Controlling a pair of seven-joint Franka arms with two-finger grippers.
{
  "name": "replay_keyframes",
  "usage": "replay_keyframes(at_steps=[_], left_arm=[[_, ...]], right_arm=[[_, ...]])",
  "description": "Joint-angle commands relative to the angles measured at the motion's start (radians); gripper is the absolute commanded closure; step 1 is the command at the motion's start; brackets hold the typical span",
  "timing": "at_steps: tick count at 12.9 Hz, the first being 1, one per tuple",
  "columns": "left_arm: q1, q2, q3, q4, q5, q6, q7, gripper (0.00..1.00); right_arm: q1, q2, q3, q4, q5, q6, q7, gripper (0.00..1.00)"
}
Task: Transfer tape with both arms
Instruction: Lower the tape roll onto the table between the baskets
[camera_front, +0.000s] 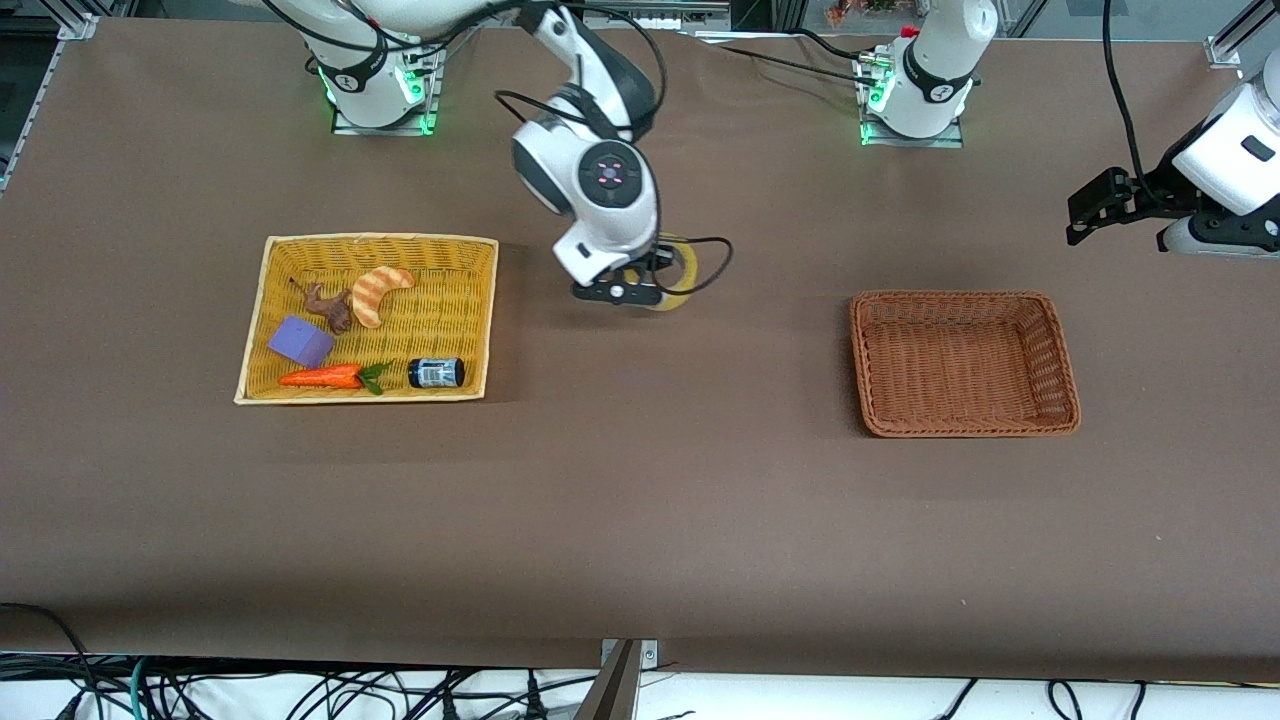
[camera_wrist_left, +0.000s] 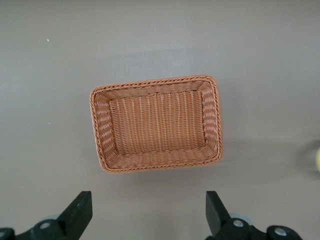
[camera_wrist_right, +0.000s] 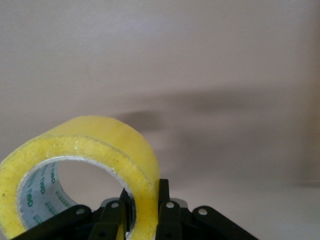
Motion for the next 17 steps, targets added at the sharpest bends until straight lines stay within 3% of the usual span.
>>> replay_keyframes(at_steps=[1,5,8,9,10,12,14,17], left_arm=[[0.011,0.012,-0.007,0.025,-0.012,-0.015,0.025,0.00],[0.011,0.014,-0.005,0.025,-0.012,-0.015,0.024,0.00],[0.011,0.016,-0.007,0.025,-0.012,-0.015,0.021,0.00],[0.011,0.016,-0.007,0.024,-0.012,-0.015,0.019,0.00],[0.011,0.016,-0.007,0.024,-0.012,-0.015,0.021,0.00],[0.011,0.016,-0.007,0.024,-0.014,-0.029,0.019,0.00],[0.006,0.025,-0.008,0.024,-0.031,-0.076,0.022,0.00],[-0.001,0.051,-0.011,0.008,-0.152,-0.182,0.013,0.00]], right_arm=[[0.046,0.108,-0.012,0.099,-0.036,0.058,0.089,1.00],[0.060,0.151,-0.012,0.100,-0.056,0.110,0.123,1.00],[0.059,0.153,-0.012,0.100,-0.053,0.112,0.124,0.17],[0.054,0.147,-0.012,0.102,-0.049,0.110,0.121,0.06],[0.051,0.139,-0.013,0.103,-0.046,0.101,0.118,0.00],[0.019,0.061,-0.015,0.106,-0.037,0.022,0.106,0.00],[-0.083,-0.092,-0.012,0.087,-0.024,-0.138,0.051,0.00],[-0.292,-0.385,-0.010,-0.073,-0.012,-0.360,-0.342,0.00]])
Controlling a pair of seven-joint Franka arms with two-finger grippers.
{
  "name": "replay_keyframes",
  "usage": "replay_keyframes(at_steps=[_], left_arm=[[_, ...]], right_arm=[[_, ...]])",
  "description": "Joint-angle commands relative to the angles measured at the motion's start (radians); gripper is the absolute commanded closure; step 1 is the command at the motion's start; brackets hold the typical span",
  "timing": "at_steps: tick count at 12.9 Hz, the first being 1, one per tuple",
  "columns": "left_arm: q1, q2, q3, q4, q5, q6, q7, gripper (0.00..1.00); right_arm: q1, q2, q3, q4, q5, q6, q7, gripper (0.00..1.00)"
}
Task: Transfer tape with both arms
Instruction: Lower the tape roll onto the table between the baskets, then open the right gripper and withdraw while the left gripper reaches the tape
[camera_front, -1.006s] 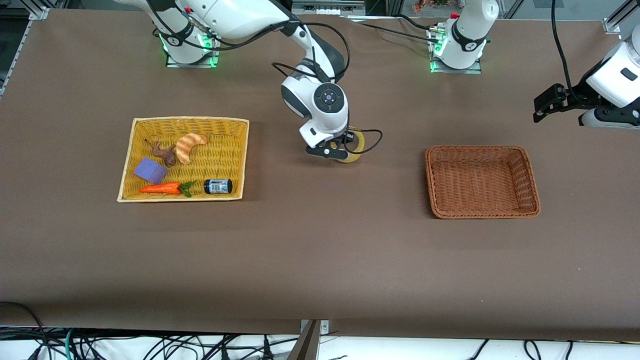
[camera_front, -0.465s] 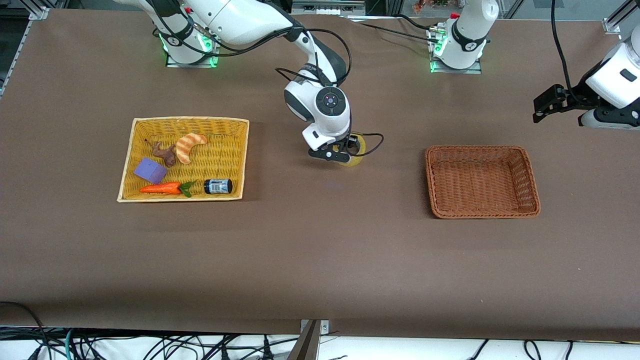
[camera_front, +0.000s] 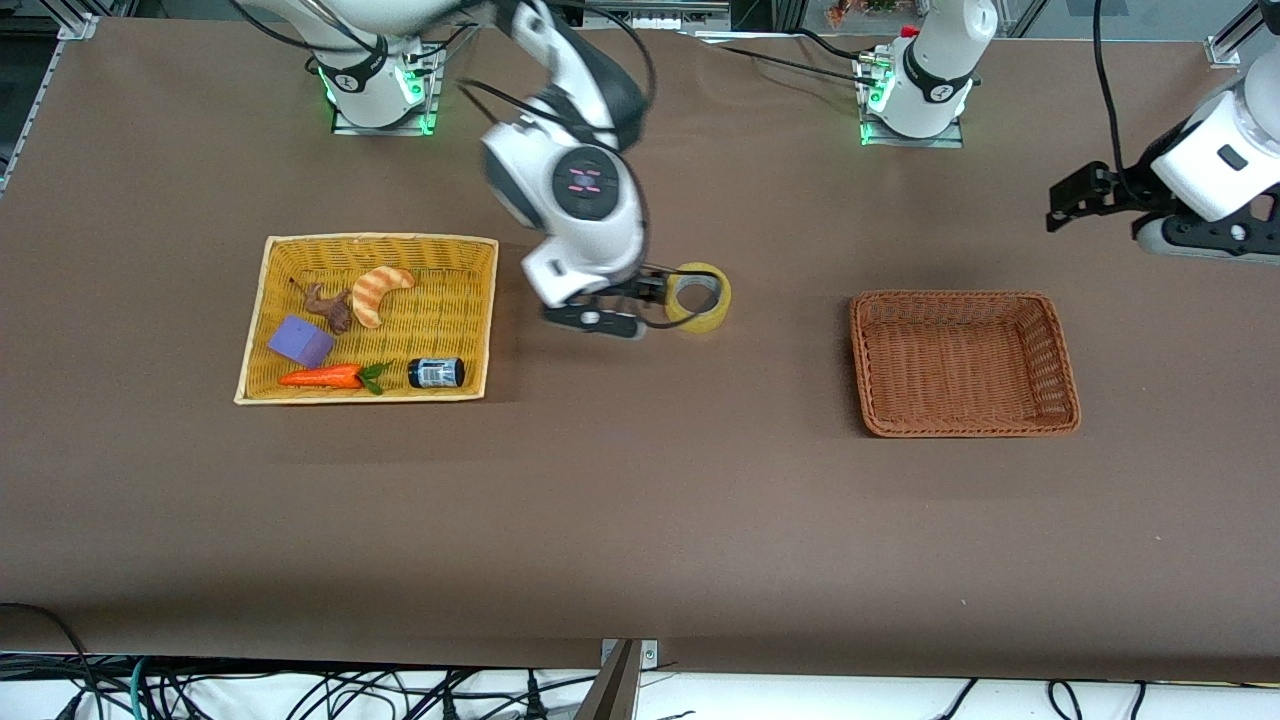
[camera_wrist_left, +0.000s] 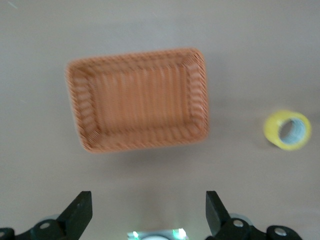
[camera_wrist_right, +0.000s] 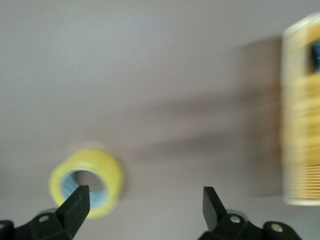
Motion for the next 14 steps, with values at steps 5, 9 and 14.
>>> replay_keyframes(at_steps=[5,9,14], left_arm=[[-0.016,0.190,-0.216,-0.003,-0.082,0.125,-0.152,0.00],[-0.025,0.314,-0.393,-0.058,-0.077,0.272,-0.211,0.00],[-0.206,0.423,-0.405,-0.333,0.055,0.740,-0.222,0.00]], right_arm=[[-0.335,-0.514,-0.067,-0.297,0.037,-0.265,-0.611,0.00],[-0.336,-0.522,-0.183,-0.294,0.038,-0.273,-0.782,0.00],[-0.338,-0.522,-0.189,-0.290,0.035,-0.273,-0.782,0.00]])
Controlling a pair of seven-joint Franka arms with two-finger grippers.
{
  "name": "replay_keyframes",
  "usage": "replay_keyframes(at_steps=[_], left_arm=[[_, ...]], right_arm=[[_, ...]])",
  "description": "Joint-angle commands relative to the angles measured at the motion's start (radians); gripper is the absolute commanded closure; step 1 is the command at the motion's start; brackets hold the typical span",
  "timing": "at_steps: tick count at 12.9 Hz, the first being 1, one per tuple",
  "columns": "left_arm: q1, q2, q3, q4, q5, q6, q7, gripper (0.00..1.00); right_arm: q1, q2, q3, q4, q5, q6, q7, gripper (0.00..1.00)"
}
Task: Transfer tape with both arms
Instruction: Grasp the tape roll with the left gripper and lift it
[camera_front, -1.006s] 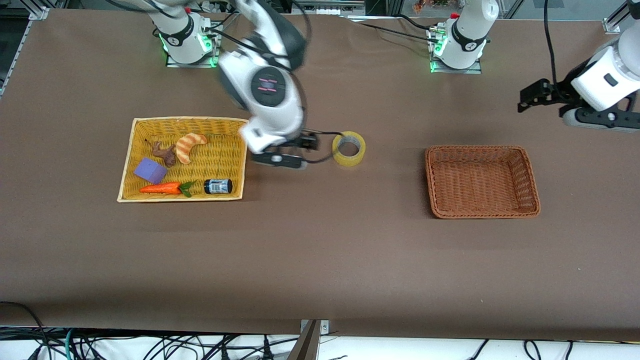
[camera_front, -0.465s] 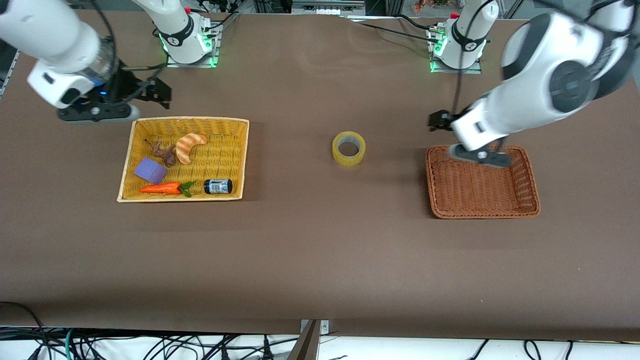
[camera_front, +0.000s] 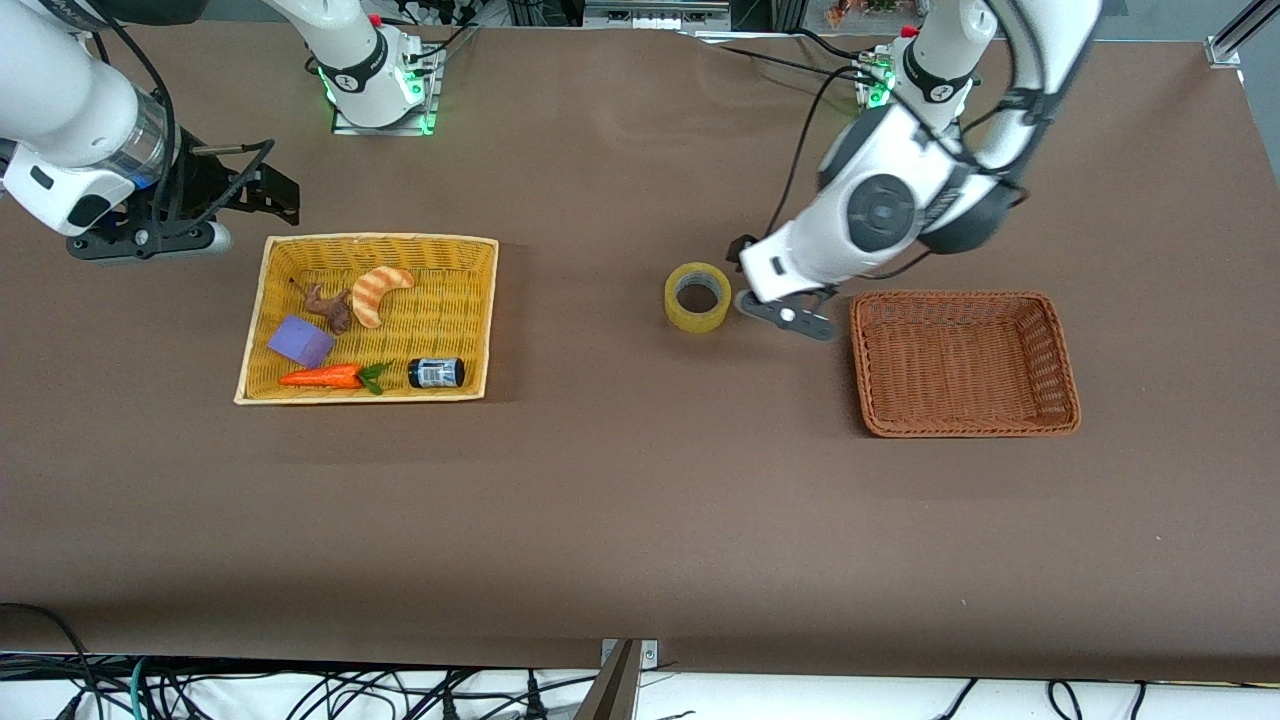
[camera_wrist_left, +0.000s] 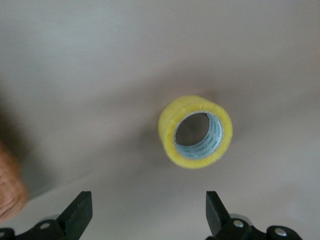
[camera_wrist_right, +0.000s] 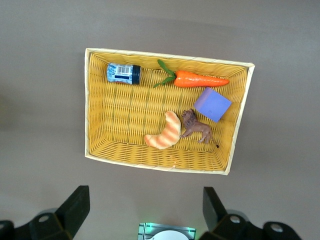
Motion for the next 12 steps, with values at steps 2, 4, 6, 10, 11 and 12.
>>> replay_keyframes(at_steps=[2,4,6,10,11,12], left_arm=[[-0.076,0.148,0.002,-0.056,0.095,0.218,-0.012,0.00],[-0.078,0.202,0.006,-0.051,0.174,0.269,-0.012,0.00],[-0.077,0.235,0.011,-0.045,0.187,0.311,-0.012,0.07],[-0.080,0.258,0.022,-0.043,0.189,0.355,-0.013,0.67],[-0.077,0.253,0.022,-0.043,0.189,0.354,-0.012,0.87],[-0.075,0.247,0.022,-0.043,0.189,0.348,-0.012,1.00]], right_arm=[[-0.001,-0.013,-0.008,-0.007,0.013,0.009,-0.013,0.00],[0.000,-0.015,-0.006,-0.008,0.013,0.013,-0.007,0.00],[-0.001,-0.015,-0.006,-0.004,0.011,0.013,-0.014,0.00],[-0.004,-0.021,-0.008,0.004,0.013,0.003,-0.019,0.00],[-0.003,-0.022,-0.008,0.002,0.013,0.002,-0.017,0.00],[-0.003,-0.022,-0.008,0.002,0.011,0.002,-0.017,0.00]])
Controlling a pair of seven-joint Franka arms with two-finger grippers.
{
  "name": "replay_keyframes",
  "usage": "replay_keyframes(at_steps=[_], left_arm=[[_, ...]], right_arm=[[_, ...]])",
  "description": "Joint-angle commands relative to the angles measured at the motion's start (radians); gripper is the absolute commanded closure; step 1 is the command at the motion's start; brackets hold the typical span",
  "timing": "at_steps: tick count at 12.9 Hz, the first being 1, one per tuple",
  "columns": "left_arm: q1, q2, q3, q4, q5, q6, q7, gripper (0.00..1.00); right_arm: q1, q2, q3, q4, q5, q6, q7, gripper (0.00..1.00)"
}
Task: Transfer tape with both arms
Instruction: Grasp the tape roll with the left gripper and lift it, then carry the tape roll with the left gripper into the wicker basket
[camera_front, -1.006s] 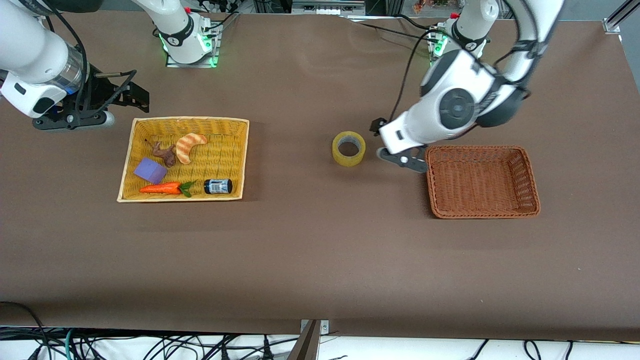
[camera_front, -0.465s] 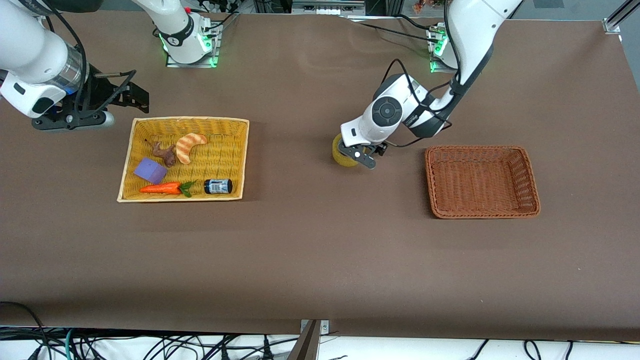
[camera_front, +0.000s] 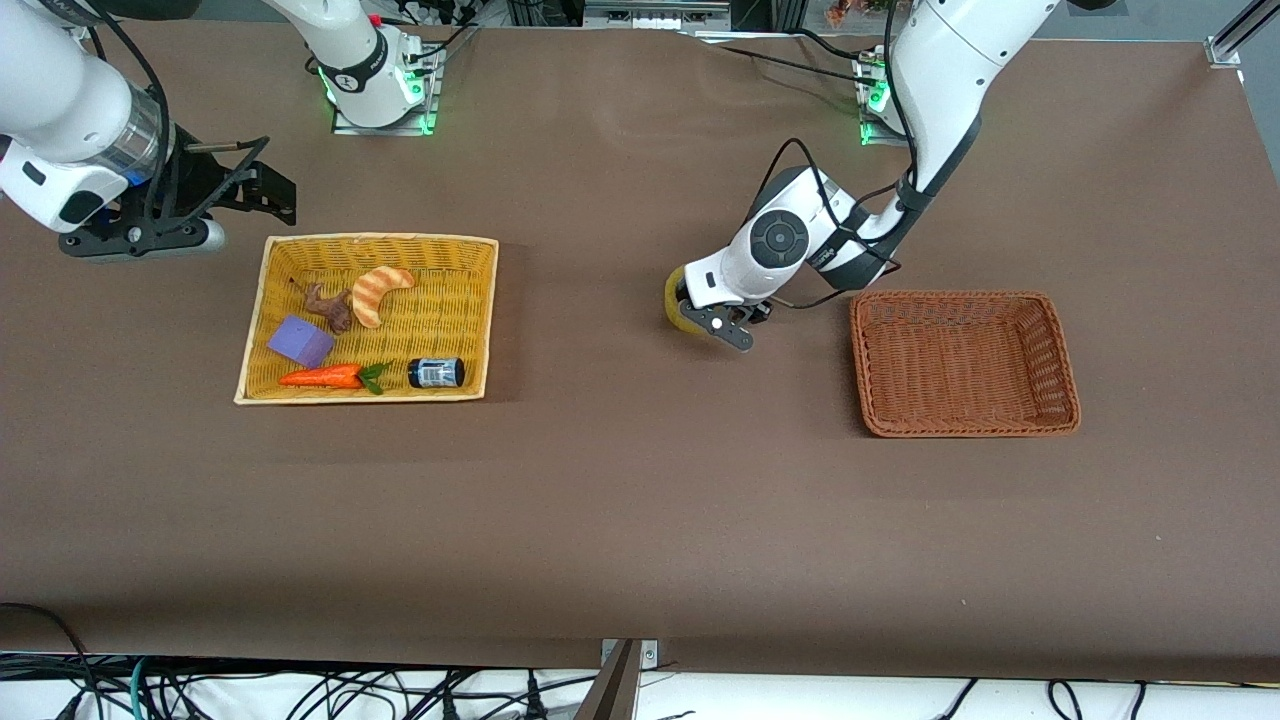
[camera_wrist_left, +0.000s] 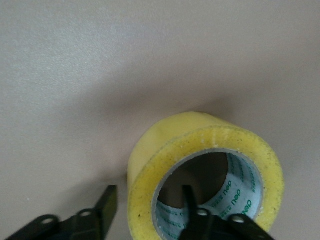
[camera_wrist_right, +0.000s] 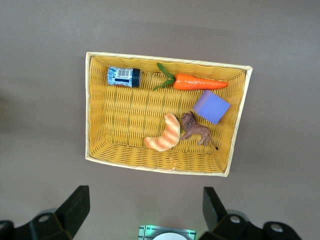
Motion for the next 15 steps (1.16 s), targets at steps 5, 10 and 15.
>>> replay_keyframes(at_steps=[5,10,15], left_arm=[[0.055,-0.137,0.001,0.069,0.032,-0.246,-0.005,1.00],[0.301,-0.191,0.000,0.302,0.097,-0.715,0.108,1.00],[0.528,-0.115,-0.002,0.267,0.271,-0.638,0.374,1.00]], right_arm=[[-0.002,-0.013,-0.003,0.000,0.011,-0.003,-0.016,0.00],[-0.002,-0.013,-0.003,0.000,0.010,-0.003,-0.016,0.00],[-0.002,-0.014,-0.003,0.000,0.008,-0.003,-0.016,0.00]])
